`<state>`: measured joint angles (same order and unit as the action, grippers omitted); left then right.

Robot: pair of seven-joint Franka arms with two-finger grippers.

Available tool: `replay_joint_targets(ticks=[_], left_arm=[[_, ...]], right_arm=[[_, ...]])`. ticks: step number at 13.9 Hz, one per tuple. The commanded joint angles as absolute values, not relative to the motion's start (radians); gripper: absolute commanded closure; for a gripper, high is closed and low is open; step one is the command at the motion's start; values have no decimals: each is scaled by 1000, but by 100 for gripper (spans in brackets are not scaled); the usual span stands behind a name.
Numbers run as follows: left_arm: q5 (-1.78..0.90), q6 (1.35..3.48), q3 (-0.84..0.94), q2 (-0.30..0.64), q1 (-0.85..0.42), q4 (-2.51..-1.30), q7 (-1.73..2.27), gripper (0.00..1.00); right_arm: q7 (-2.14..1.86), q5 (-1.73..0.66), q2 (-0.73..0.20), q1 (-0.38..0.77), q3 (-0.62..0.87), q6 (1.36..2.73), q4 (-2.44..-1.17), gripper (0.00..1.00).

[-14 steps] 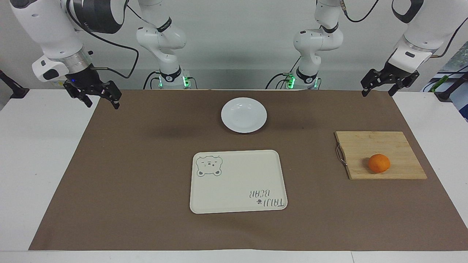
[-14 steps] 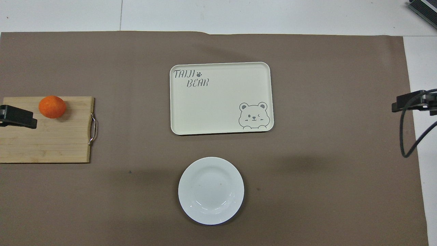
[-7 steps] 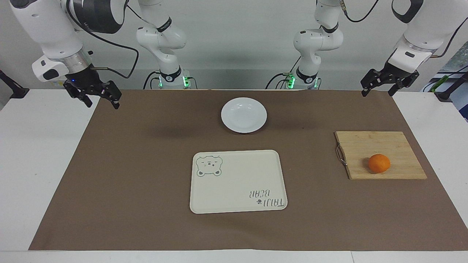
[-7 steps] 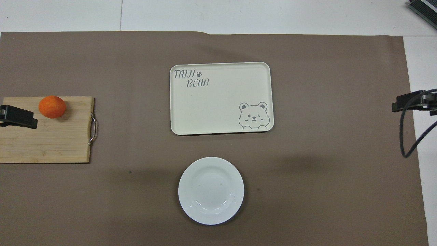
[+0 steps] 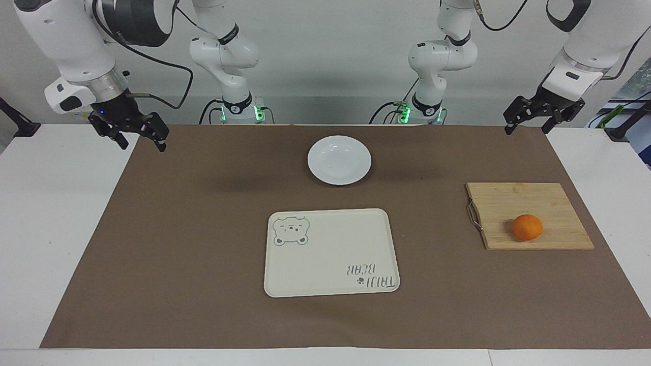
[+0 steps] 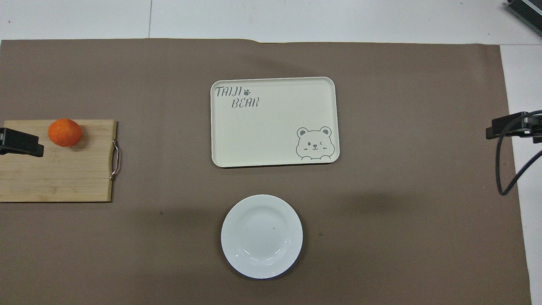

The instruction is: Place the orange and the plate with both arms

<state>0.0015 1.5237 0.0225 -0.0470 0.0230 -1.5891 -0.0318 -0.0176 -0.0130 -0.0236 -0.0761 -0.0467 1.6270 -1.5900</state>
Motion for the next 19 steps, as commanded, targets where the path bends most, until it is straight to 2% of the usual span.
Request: replay_joint_targets(ticks=[1, 8, 13, 19], left_arm=[[-14, 1562, 28, -57, 40, -1600, -41, 0], [-14, 1635, 26, -48, 74, -1644, -92, 0], [-15, 1850, 26, -32, 110, -1788, -212, 0], [-15, 2080, 26, 124, 143, -1810, -235, 0]], right_arm=[[3, -9, -18, -86, -34, 1620, -1595, 0], [3, -9, -18, -86, -34, 1620, -1595, 0], [3, -9, -18, -86, -34, 1620, -1595, 0], [3, -9, -18, -86, -34, 1620, -1595, 0]])
